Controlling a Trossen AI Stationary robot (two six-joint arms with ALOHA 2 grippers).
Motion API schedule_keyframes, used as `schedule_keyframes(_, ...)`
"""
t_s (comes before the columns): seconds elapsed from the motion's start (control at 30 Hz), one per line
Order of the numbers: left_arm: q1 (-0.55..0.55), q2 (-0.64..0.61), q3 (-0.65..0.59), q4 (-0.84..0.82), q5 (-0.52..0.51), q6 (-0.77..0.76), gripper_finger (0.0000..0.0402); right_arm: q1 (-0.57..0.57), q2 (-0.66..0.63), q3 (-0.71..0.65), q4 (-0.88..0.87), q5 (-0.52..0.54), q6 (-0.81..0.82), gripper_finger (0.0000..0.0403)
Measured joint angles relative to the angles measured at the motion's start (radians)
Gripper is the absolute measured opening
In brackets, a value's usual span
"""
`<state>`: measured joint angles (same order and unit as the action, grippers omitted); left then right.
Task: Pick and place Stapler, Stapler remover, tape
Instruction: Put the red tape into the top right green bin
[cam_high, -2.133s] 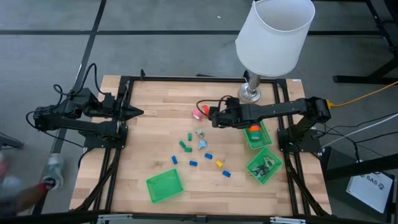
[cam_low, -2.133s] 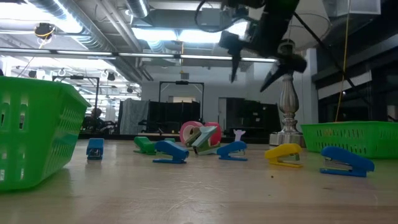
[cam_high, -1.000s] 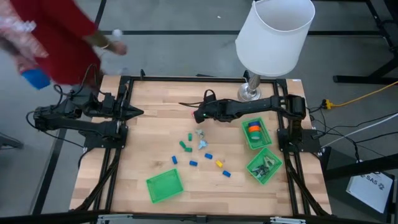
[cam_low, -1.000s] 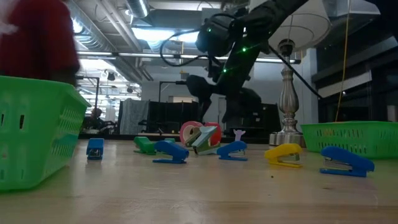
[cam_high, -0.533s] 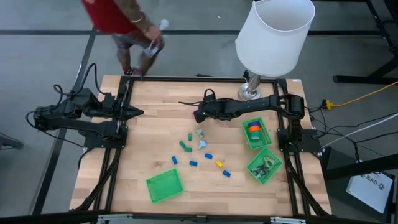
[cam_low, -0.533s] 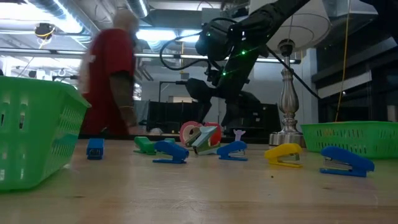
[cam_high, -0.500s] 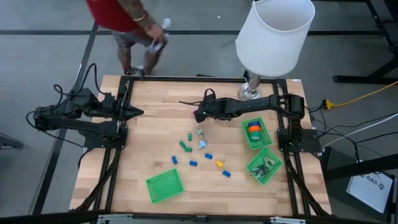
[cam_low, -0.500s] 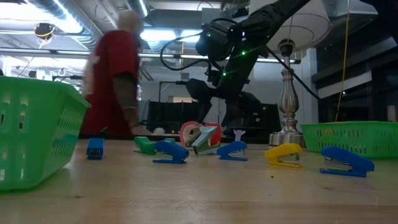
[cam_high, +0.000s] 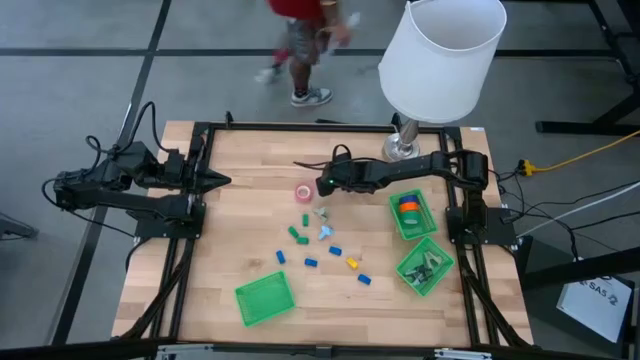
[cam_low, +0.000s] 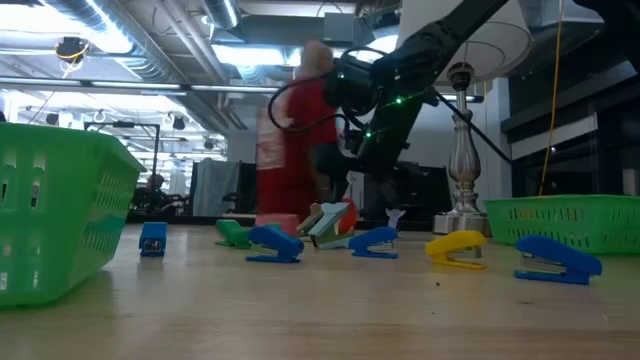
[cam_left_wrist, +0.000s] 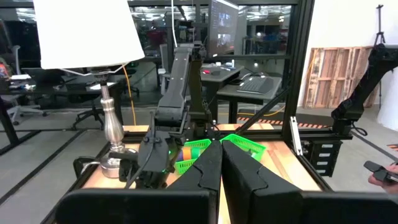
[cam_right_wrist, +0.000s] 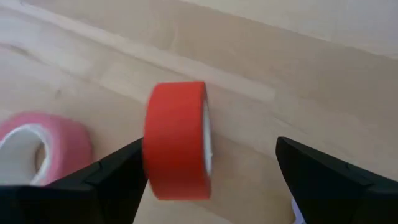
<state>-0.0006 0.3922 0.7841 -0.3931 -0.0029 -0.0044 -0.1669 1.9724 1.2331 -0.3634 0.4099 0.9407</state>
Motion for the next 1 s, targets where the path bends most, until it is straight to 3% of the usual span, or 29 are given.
schedule_keyframes(0.17,0.0,0.0,0.0,0.0,0.0,0.0,0.0006,0.0,0.0,0.0,0.029,0.001,0.024,0.0334)
schedule_keyframes(0.3,0.0,0.0,0.0,0.0,0.0,0.0,0.0006,0.0,0.0,0.0,0.032,-0.009,0.022,0.0298)
schedule_keyframes(0.7,0.0,0.0,0.0,0.0,0.0,0.0,0.0006,0.0,-0.001,0.0,0.034,-0.052,0.166,0.0106)
schedule_keyframes(1.0,0.0,0.0,0.0,0.0,0.0,0.0,0.0006,-0.001,-0.004,0.029,-0.047,-0.091,0.524,0.0108)
